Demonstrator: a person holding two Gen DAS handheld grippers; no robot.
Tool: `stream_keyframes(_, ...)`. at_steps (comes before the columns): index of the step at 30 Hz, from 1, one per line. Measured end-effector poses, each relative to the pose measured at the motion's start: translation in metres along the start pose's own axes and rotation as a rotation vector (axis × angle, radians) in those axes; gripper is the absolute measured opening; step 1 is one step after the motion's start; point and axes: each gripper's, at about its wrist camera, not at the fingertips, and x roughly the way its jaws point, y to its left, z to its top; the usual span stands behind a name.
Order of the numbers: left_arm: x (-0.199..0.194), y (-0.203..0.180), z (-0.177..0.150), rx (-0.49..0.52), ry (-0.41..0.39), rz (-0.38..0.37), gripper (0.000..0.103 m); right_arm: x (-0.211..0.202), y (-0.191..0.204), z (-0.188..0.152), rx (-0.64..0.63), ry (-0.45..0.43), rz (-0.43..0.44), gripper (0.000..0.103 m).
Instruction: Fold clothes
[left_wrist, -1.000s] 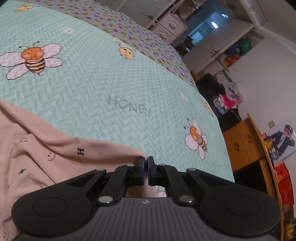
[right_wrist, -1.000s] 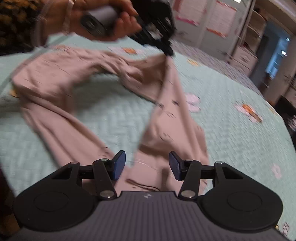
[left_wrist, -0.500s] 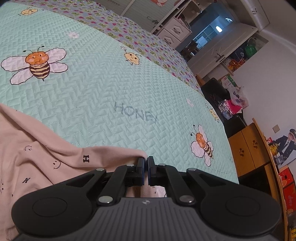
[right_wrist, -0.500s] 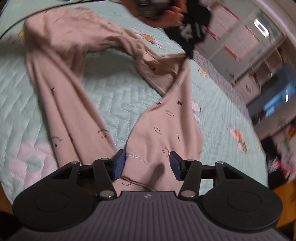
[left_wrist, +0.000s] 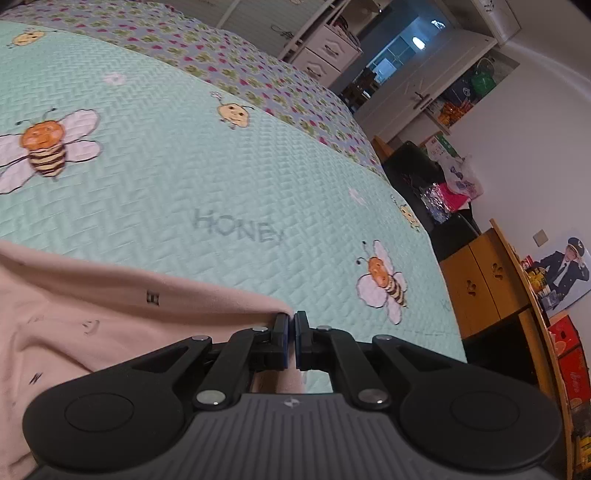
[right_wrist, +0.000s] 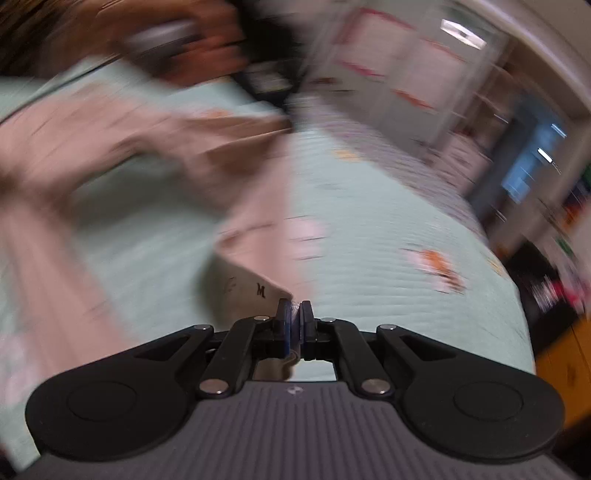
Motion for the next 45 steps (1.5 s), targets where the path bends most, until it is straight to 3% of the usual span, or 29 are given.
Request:
stream_keyframes(6, 0.040, -0.013, 0.026, 0.007, 0.093, 0.034, 0.002, 0.030, -0.151, 0.019, 0.379, -0.058, -0.147, 0.005)
stream_keyframes(9, 0.082, -0.014, 0.029, 0.036, 0.167, 0.049, 0.004, 0.067, -0.208, 0.021, 0.493, -0.018, -0.218, 0.005)
stream_keyframes(12, 0.121, -0.014, 0.028, 0.076, 0.222, 0.073, 0.006, 0.131, -0.247, 0.011, 0.600, 0.112, -0.212, 0.007)
stream_keyframes(14, 0.138, -0.012, 0.022, 0.121, 0.221, 0.108, 0.006, 0.171, -0.254, -0.003, 0.651, 0.163, -0.179, 0.013)
stream_keyframes(16, 0.142, -0.004, 0.019, 0.110, 0.198, 0.104, 0.010, 0.203, -0.250, -0.017, 0.655, 0.254, -0.218, 0.024)
stream_keyframes(17, 0.141, 0.001, 0.019, 0.089, 0.187, 0.081, 0.015, 0.198, -0.249, -0.024, 0.694, 0.229, -0.222, 0.025)
stream_keyframes(19, 0.135, 0.010, 0.021, 0.044, 0.166, 0.032, 0.035, 0.189, -0.249, -0.037, 0.773, 0.178, -0.229, 0.027)
stream_keyframes(24, 0.103, 0.017, 0.033, -0.063, 0.075, -0.063, 0.038, 0.164, -0.248, -0.069, 0.969, 0.050, -0.242, 0.035)
stream_keyframes(27, 0.069, 0.025, 0.036, -0.130, 0.014, -0.143, 0.038, 0.152, -0.251, -0.086, 1.131, 0.019, -0.153, 0.046)
stream_keyframes(31, 0.022, 0.054, 0.029, -0.151, -0.031, -0.087, 0.046, 0.150, -0.238, -0.100, 1.246, 0.048, -0.053, 0.052)
stream_keyframes(34, 0.005, 0.079, 0.023, -0.110, -0.016, 0.035, 0.047, 0.158, -0.232, -0.097, 1.275, 0.035, -0.012, 0.055)
stream_keyframes(36, 0.000, 0.090, 0.019, -0.056, -0.005, 0.126, 0.047, 0.164, -0.229, -0.094, 1.277, 0.026, 0.004, 0.054)
stream_keyframes(37, -0.002, 0.092, 0.019, -0.024, -0.014, 0.151, 0.047, 0.167, -0.228, -0.093, 1.272, 0.023, 0.009, 0.046)
stream_keyframes(38, -0.004, 0.094, 0.021, 0.016, -0.028, 0.173, 0.047, 0.168, -0.229, -0.094, 1.273, 0.031, 0.010, 0.037)
stream_keyframes(39, -0.004, 0.094, 0.024, 0.062, -0.043, 0.196, 0.047, 0.169, -0.229, -0.094, 1.273, 0.038, 0.011, 0.015)
stream_keyframes(42, -0.001, 0.099, 0.030, 0.166, -0.059, 0.283, 0.047, 0.170, -0.231, -0.096, 1.265, 0.041, 0.024, 0.010)
stream_keyframes(45, 0.000, 0.114, 0.035, 0.205, -0.047, 0.291, 0.047, 0.166, -0.234, -0.094, 1.237, 0.044, 0.019, 0.009)
